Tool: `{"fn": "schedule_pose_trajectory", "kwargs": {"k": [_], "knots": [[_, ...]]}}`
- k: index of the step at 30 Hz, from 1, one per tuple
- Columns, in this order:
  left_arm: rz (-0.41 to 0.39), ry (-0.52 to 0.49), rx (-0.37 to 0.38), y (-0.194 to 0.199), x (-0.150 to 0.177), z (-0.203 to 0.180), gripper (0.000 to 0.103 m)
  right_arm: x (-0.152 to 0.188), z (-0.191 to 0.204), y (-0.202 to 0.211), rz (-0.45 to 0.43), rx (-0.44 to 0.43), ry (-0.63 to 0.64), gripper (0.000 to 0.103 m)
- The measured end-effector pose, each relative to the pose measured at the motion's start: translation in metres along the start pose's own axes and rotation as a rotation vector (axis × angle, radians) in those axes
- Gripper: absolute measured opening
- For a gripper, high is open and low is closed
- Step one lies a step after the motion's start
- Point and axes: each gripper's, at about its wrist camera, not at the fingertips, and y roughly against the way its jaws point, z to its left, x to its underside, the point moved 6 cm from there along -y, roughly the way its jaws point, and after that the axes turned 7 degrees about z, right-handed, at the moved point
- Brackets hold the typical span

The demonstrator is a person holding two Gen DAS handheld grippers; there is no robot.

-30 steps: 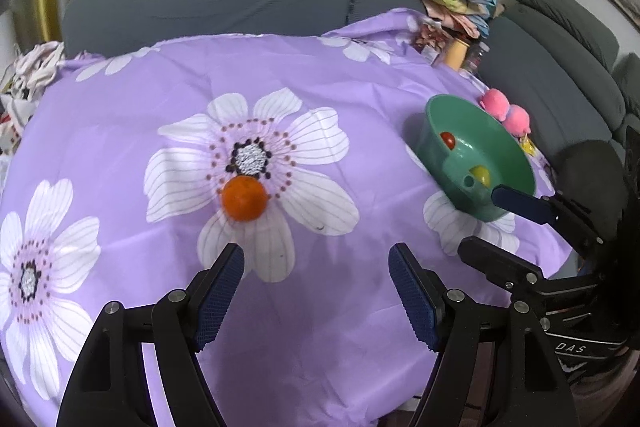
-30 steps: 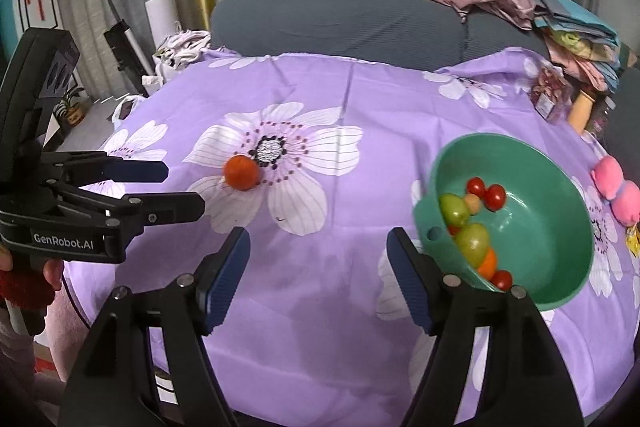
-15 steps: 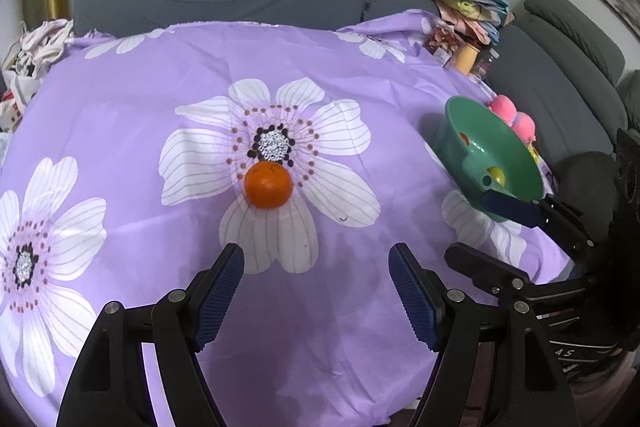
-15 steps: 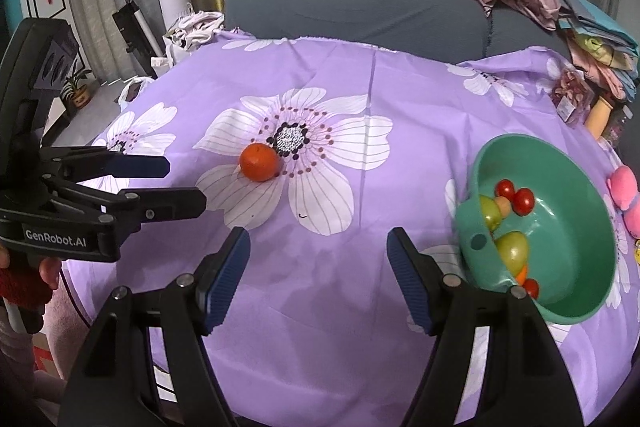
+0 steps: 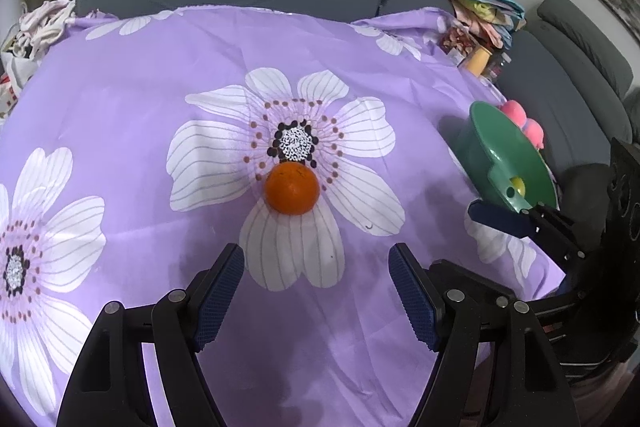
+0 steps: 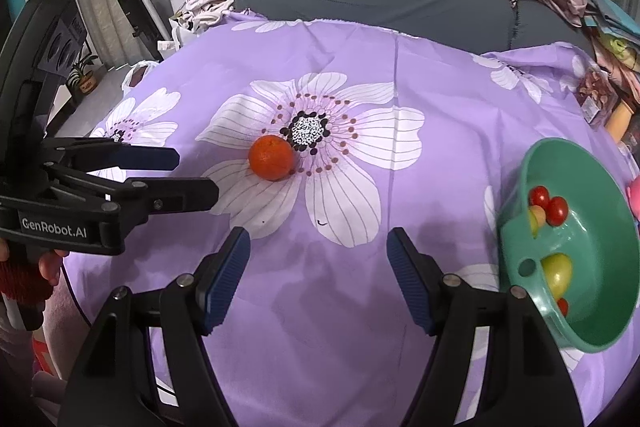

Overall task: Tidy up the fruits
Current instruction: 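Withdraw the open left tool toward the loose orange, then close the left tool around the orange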

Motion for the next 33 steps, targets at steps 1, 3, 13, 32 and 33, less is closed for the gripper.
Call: {"fn": "schedule_pose_trajectory", "kwargs": {"k": [1,3,13,32,33], "knots": [[0.002,0.001,0.001,-0.001,-0.001,0.001,0.075,-0.001,0.001,-0.002,0.003,-0.003,0.001,0.071],[0.007,0.001,0.0,-0.004,-0.004,0.003,0.075,-0.003,0.001,-0.007,0.01,-0.008,0.003,0.071],[0.029,-0.006,0.005,-0.018,-0.014,0.011,0.075,-0.014,0.003,-0.03,0.047,-0.031,0.011,0.071],[0.092,-0.034,0.015,-0.049,-0.036,0.02,0.075,-0.033,0.014,-0.078,0.117,-0.114,0.033,0.071],[0.096,-0.033,0.017,-0.051,-0.038,0.02,0.074,-0.034,0.015,-0.08,0.12,-0.127,0.031,0.071]]}}
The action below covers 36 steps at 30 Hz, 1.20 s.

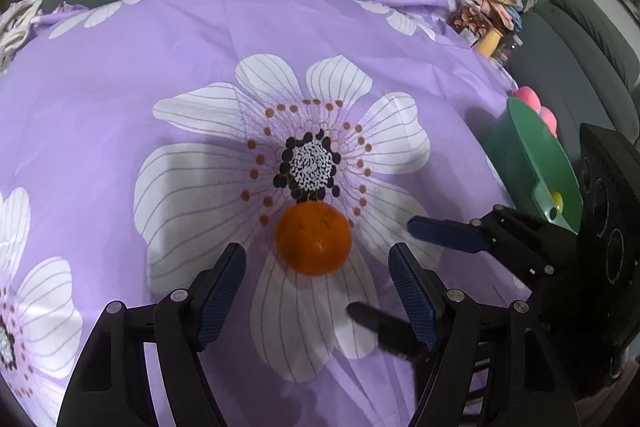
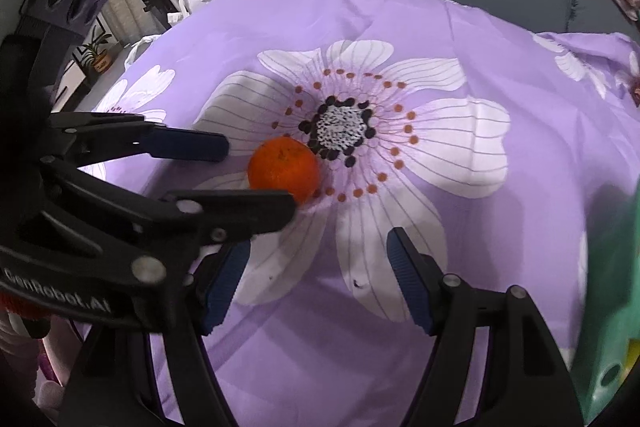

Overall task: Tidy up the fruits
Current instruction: 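Close the left tool around the orange, then lift the orange and carry it over the green bowl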

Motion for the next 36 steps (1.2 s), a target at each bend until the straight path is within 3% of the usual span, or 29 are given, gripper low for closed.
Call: {"fn": "schedule_pose_trajectory", "kwargs": {"k": [6,10,14,16,20,36], "knots": [[0.021,-0.007,0.023,-0.009,-0.008,0.001,0.063,-0.009,0.006,-0.008,0.03,-0.089,-0.011,0.07],[0.031,-0.012,0.034,-0.013,-0.009,0.001,0.057,-0.017,0.01,-0.011,0.019,-0.045,0.037,0.068],[0.042,-0.003,0.041,-0.016,-0.01,0.004,0.05,-0.023,0.015,-0.019,0.031,-0.067,0.049,0.054],[0.04,-0.003,0.046,-0.016,-0.011,0.005,0.047,-0.025,0.016,-0.022,0.029,-0.058,0.056,0.052],[0.036,0.0,0.052,-0.016,-0.011,0.007,0.045,-0.027,0.016,-0.024,0.023,-0.071,0.06,0.044],[-0.009,-0.043,0.043,0.006,-0.01,-0.014,0.043,-0.022,0.011,0.004,-0.049,-0.058,0.03,0.042]]}}
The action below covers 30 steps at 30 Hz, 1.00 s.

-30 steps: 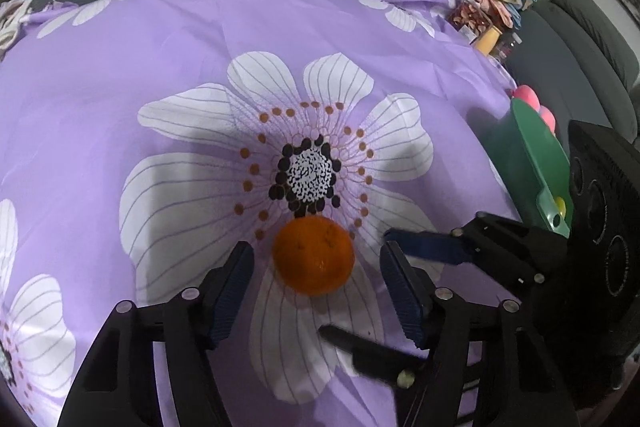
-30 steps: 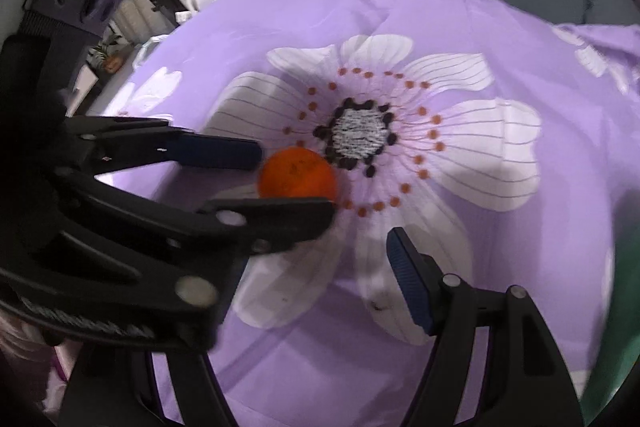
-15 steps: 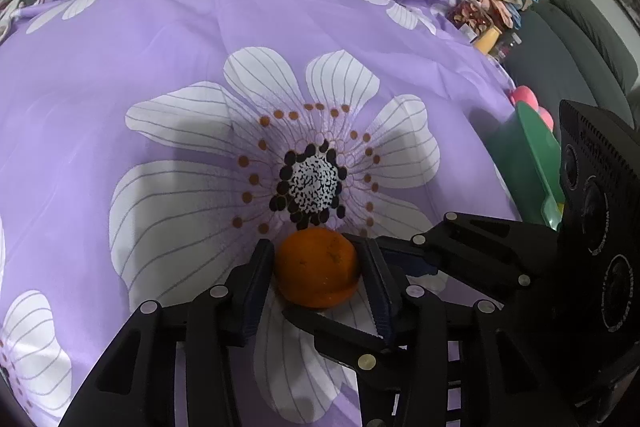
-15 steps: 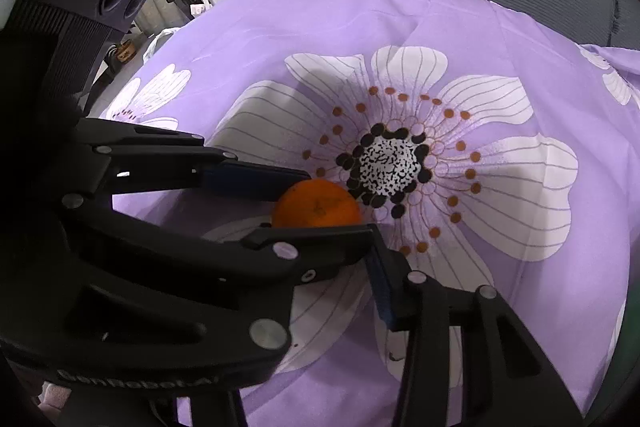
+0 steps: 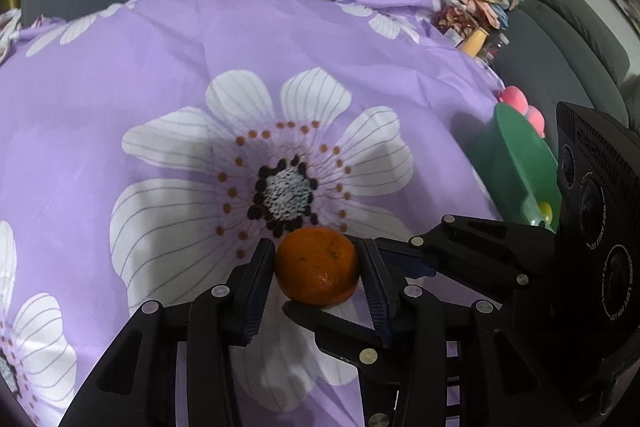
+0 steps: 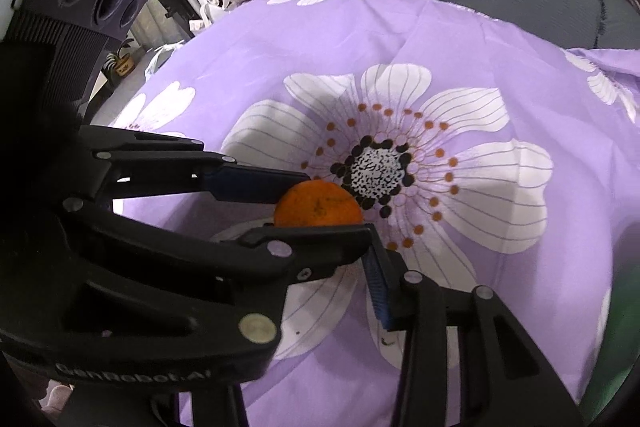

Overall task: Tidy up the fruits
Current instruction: 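Lift the orange and carry it over the green bowl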

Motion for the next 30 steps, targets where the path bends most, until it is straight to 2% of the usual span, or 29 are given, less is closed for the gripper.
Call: {"fn": "schedule_pose_trajectory", "kwargs": {"k": [13,30], "knots": [[-0.053,-0.13,-0.01,0.023,-0.008,-0.066,0.043,0.021,-0.015,0.067,-0.13,0.067,-0.049,0.042],[-0.054,-0.328,0.007,0.011,-0.025,-0.17,0.043,0.064,-0.072,0.133,-0.244,0.153,-0.178,0.042]]}}
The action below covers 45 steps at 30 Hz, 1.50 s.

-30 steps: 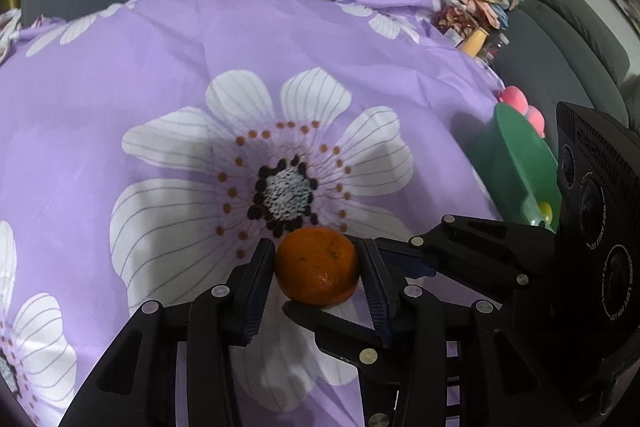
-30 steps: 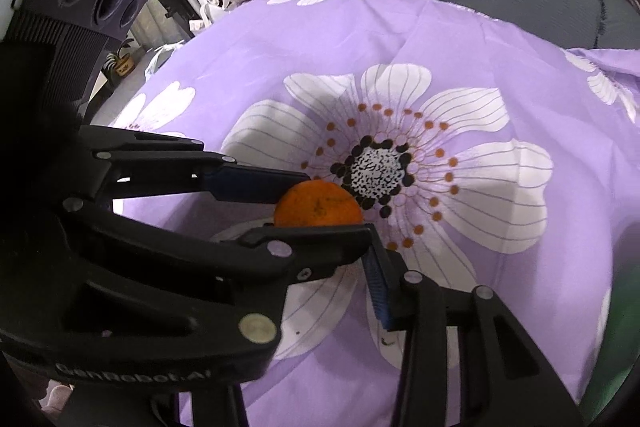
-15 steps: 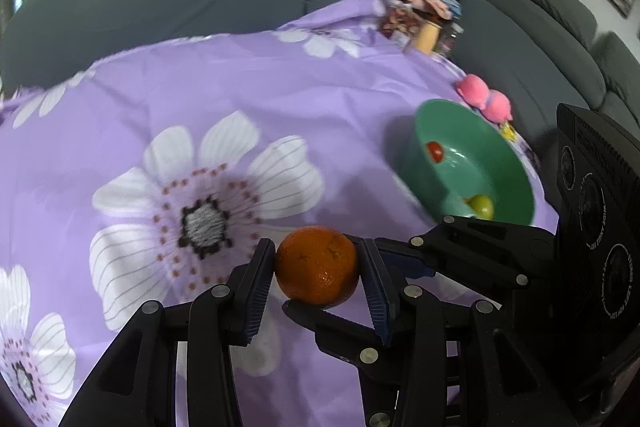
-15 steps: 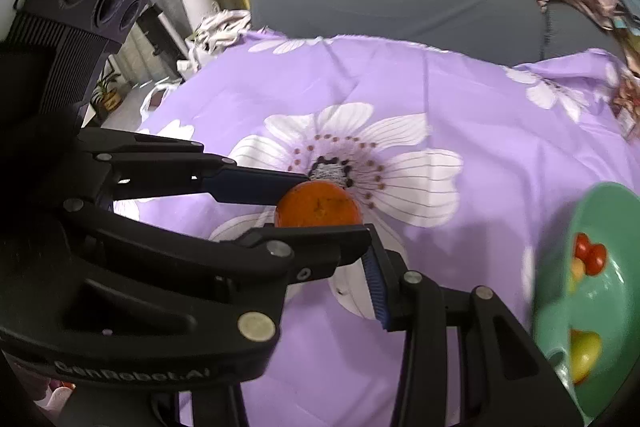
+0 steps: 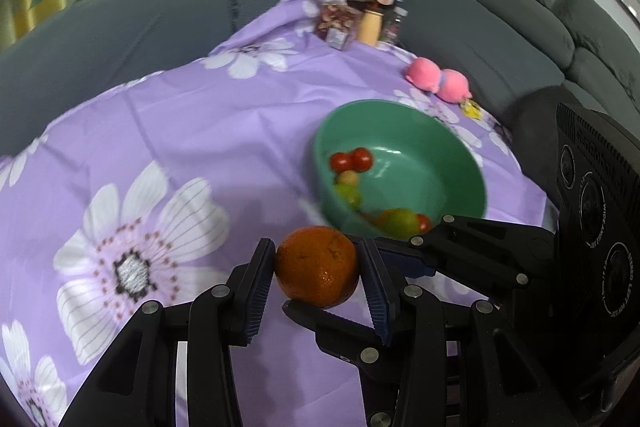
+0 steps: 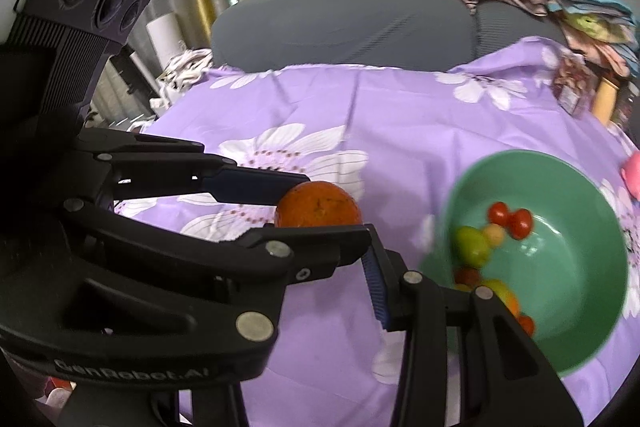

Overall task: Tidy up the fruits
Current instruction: 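Lift the orange and carry it over the green bowl, then lower the orange into the bowl and open the left tool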

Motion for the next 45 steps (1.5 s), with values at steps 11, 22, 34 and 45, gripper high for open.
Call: {"fn": "schedule_pose_trajectory", "kwargs": {"k": [11,22,34,45], "knots": [[0.022,-0.102,0.041,-0.023,-0.024,-0.051,0.043,0.012,-0.052,0.019,-0.032,0.064,-0.091,0.042],[0.064,-0.131,0.069,-0.046,-0.03,-0.073,0.043,0.023,-0.085,0.016,-0.013,0.083,-0.149,0.042],[0.092,-0.116,0.096,-0.063,-0.034,-0.078,0.043,0.029,-0.098,0.011,0.017,0.103,-0.167,0.045],[0.047,-0.094,-0.071,-0.033,-0.041,-0.063,0.071,0.033,-0.117,0.042,-0.002,0.244,-0.185,0.062]]}}
